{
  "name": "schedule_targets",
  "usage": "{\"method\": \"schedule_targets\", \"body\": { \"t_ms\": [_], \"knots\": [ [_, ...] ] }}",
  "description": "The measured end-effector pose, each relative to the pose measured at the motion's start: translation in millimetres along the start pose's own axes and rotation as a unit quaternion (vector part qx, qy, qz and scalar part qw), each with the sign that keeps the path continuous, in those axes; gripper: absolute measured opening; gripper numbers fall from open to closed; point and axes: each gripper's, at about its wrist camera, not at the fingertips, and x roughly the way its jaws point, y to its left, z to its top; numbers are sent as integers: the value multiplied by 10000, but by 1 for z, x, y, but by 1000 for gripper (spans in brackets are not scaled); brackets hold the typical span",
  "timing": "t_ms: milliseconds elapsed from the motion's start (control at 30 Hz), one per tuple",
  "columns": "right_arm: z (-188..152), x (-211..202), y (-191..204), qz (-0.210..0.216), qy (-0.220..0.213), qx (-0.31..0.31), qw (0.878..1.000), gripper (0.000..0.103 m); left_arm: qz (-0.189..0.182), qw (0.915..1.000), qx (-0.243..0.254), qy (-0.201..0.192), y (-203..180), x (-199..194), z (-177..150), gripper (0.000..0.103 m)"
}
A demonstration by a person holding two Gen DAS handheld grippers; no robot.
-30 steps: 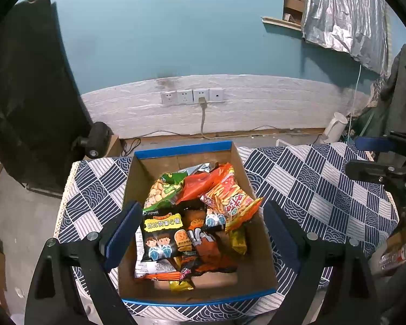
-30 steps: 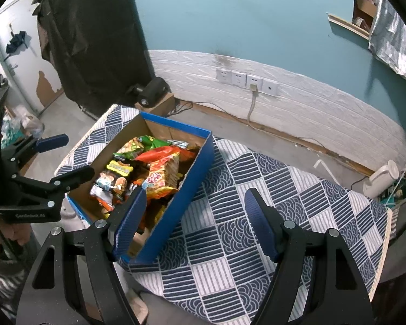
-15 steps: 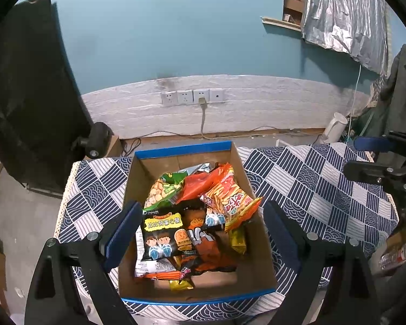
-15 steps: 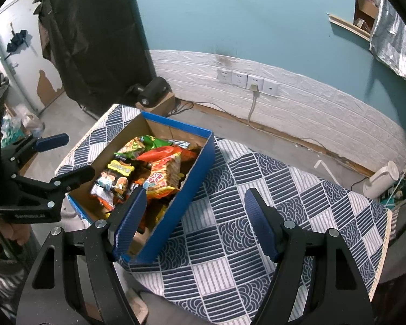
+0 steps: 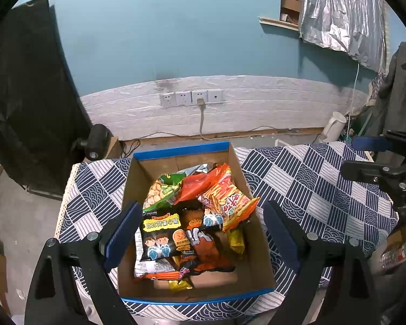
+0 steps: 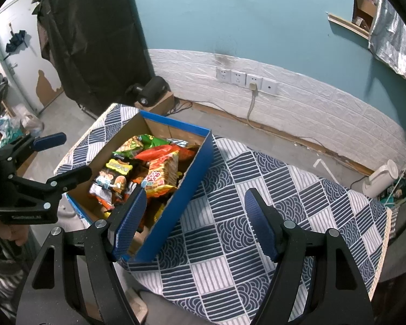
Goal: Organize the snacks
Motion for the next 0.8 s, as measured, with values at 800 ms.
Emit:
{"method": "schedule_targets", "body": {
  "t_ms": [800],
  "knots": [
    [0, -1, -7, -4, 9, 36, 10000, 74, 171, 9998, 85, -54, -3, -2, 2, 92]
  ]
}}
